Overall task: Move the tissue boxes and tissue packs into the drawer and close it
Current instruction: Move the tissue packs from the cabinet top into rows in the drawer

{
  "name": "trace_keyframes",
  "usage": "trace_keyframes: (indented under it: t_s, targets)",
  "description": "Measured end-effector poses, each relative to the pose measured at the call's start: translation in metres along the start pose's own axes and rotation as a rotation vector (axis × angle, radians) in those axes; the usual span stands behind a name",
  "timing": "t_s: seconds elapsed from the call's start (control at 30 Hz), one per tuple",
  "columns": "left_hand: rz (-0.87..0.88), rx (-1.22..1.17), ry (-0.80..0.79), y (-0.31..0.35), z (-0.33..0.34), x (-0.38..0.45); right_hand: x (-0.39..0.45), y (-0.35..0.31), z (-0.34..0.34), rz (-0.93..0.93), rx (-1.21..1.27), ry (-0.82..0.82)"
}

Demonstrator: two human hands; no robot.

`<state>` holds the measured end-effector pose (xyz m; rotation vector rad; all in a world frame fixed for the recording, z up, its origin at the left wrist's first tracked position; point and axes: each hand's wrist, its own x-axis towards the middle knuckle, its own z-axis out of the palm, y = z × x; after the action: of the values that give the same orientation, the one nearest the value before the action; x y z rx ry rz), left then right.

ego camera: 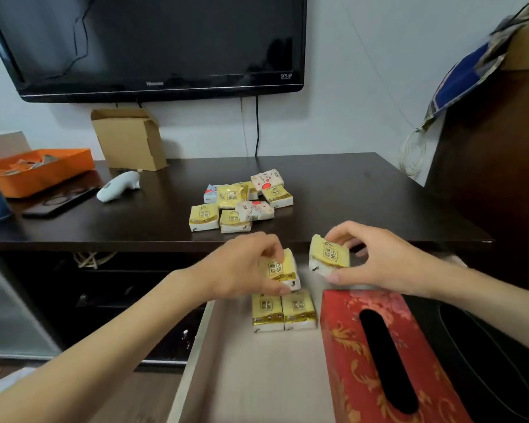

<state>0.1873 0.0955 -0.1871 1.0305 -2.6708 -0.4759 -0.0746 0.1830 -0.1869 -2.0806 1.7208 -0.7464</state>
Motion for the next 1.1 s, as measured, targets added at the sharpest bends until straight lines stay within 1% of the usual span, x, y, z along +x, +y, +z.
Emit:
trace_keyframes:
  t_s: [0.1,0.2,0.33,0.43,0.6,0.7,0.8,0.87,0.9,0.97,1.03,1.1]
  targets:
    - [-0.009,0.006,-0.045,-0.005,0.015,-0.045,-0.019,-0.020,0.020,-0.037,-0.091,-0.068]
    - [0.016,0.092,-0.070,-0.007,0.031,-0.073,-0.030,-0.036,0.042,-0.088,-0.256,-0.171]
    - [0.108,0.284,-0.083,-0.008,0.049,-0.087,-0.037,-0.048,0.065,-0.136,-0.509,-0.309]
    - [0.149,0.347,-0.098,-0.008,0.060,-0.088,-0.035,-0.052,0.074,-0.127,-0.578,-0.399]
    - [0.166,0.436,-0.183,-0.009,0.069,-0.084,-0.029,-0.054,0.092,-0.087,-0.667,-0.447]
    - [0.165,0.429,-0.204,-0.008,0.068,-0.085,-0.029,-0.055,0.089,-0.067,-0.634,-0.469]
    - [0.188,0.341,-0.139,-0.013,0.058,-0.085,-0.024,-0.054,0.077,-0.108,-0.512,-0.359]
    - [0.209,0.308,-0.083,-0.022,0.050,-0.078,-0.017,-0.053,0.070,-0.109,-0.525,-0.326]
    - [0.219,0.321,-0.088,-0.025,0.047,-0.072,-0.012,-0.053,0.068,-0.101,-0.573,-0.345]
    - [0.203,0.380,-0.177,-0.028,0.047,-0.058,-0.002,-0.055,0.070,-0.069,-0.677,-0.442]
    - [0.189,0.450,-0.276,-0.027,0.051,-0.046,0.008,-0.058,0.077,0.002,-0.749,-0.572]
    - [0.166,0.450,-0.334,-0.028,0.057,-0.038,0.014,-0.060,0.086,0.042,-0.821,-0.648]
